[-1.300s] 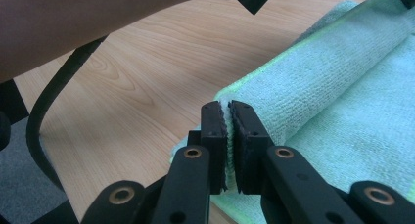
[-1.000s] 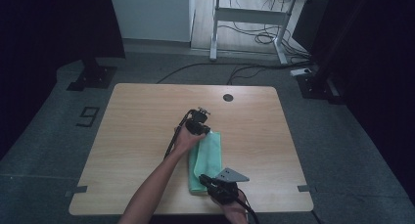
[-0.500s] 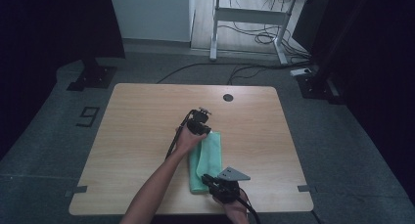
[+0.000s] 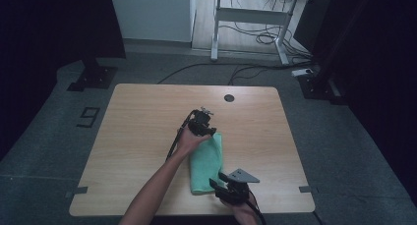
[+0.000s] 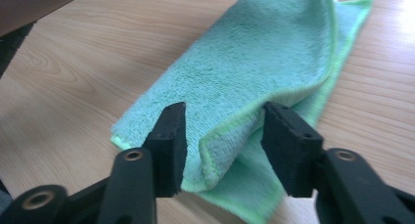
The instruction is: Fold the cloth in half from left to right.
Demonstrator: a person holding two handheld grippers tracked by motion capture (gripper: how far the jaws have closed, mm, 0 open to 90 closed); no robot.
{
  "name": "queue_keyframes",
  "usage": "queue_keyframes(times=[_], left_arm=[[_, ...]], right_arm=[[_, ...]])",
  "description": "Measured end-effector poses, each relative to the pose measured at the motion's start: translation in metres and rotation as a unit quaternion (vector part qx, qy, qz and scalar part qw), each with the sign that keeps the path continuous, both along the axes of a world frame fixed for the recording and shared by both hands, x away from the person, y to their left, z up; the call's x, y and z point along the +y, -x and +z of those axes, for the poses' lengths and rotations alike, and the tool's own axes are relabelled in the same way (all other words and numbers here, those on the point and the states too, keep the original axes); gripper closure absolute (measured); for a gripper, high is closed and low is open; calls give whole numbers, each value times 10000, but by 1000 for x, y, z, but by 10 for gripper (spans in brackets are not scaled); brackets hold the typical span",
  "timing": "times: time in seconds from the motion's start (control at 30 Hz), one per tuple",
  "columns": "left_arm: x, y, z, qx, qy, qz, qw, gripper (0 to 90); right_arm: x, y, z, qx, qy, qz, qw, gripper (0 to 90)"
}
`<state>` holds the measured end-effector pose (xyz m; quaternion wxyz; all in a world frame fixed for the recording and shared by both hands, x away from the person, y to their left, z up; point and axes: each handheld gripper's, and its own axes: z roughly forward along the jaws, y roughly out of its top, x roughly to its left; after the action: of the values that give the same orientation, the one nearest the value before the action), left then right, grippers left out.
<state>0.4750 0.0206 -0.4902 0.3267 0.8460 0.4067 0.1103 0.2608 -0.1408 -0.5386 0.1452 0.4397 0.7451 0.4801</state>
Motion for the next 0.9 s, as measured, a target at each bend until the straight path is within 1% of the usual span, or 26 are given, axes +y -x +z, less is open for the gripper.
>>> queue_keyframes(times=[0.03,0.1,0.2,0.23,0.27,0.3,0.33,0.37,0.4,0.43,0.47,0.5,0.53,0.57,0.6,0.63,0.67,0.7,0.77,0.8,0.83,0.9], left_arm=[[2,2,3,-31,56,12,10000,563],[4,4,4,-83,23,4,10000,555],[6,6,3,-78,53,30,10000,559],[8,8,2,-125,33,37,9999,560],[10,9,2,-123,52,37,9999,566],[10,9,1,-99,59,23,9999,571],[10,9,1,-99,59,23,9999,576],[11,10,-1,-65,33,-64,10000,582],[11,10,-1,-65,33,-64,10000,584],[10,10,-3,-54,25,-88,9999,586],[9,10,-5,-35,-18,-121,9999,586],[6,9,-10,37,-52,-191,9998,594],[6,9,-10,37,-52,-191,9998,595],[2,8,-17,130,-149,-243,9995,597],[0,7,-20,175,-186,-247,9994,599],[0,7,-20,175,-186,-247,9994,601],[-2,7,-26,212,-241,-231,9992,603],[-2,7,-28,225,-261,-235,9991,604],[-2,7,-32,263,-279,-210,9990,604],[-1,7,-33,268,-300,-217,9990,605],[0,6,-34,280,-276,-191,9990,606],[1,6,-35,272,-274,-198,9991,611]], right_arm=[[-6,3,2,-26,-2,-51,10000,489],[-11,4,5,-72,-28,-110,9999,490],[-17,3,8,-126,-42,-154,9998,507],[-21,0,12,-148,-25,-128,9998,545],[-21,-2,12,-142,-21,-113,9998,565],[-22,-4,13,-158,10,-82,9998,584],[-22,-4,13,-158,10,-82,9998,584],[-20,-10,12,-84,95,30,9999,612],[-20,-10,12,-84,95,30,9999,612],[-17,-14,9,-30,171,128,9998,632],[-17,-14,9,-30,171,128,9998,632],[-13,-17,6,-8,250,213,9995,641],[-13,-17,6,-8,250,213,9995,641],[-10,-20,5,-8,290,258,9992,648],[-9,-22,4,6,320,276,9991,654],[-9,-22,4,6,320,276,9991,654],[-6,-25,3,45,386,355,9986,662],[-5,-26,3,48,434,393,9983,662],[-4,-26,2,6,580,395,9975,662],[-5,-25,2,-11,613,340,9975,659],[-7,-24,4,-76,595,258,9979,658],[-10,-23,9,-177,522,230,9982,658]])
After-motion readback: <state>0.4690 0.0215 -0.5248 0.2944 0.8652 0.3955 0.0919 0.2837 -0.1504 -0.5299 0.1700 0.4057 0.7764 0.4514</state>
